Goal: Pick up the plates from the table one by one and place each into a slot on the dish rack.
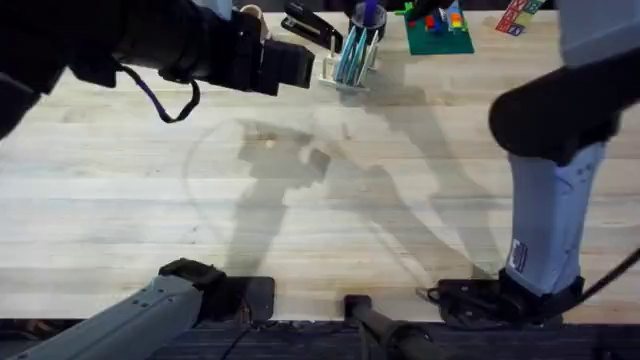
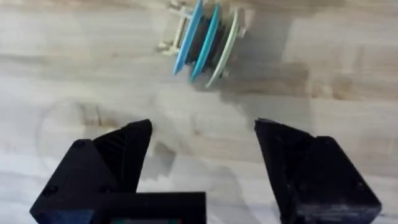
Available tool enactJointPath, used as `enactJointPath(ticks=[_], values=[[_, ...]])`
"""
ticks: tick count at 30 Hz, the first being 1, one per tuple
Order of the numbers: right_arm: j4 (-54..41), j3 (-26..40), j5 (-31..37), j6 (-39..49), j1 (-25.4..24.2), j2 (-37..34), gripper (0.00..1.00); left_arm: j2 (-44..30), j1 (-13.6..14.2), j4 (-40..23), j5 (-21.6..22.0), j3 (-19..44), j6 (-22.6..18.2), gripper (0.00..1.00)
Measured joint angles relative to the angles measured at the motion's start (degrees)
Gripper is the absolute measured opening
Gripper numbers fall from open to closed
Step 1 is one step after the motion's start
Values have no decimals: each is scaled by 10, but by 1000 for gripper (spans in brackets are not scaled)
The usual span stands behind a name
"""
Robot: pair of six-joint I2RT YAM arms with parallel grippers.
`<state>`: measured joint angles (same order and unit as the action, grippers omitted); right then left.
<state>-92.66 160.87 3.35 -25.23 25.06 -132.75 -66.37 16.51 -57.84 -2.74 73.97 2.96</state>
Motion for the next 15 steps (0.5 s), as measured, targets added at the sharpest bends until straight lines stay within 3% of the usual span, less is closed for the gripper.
enactJointPath(ticks=[9, 15], values=[[0, -229, -8, 23, -6, 152, 992, 0, 0, 0, 0, 0, 0, 995], [0, -345, -8, 38, 0, 255, 992, 0, 0, 0, 0, 0, 0, 995]])
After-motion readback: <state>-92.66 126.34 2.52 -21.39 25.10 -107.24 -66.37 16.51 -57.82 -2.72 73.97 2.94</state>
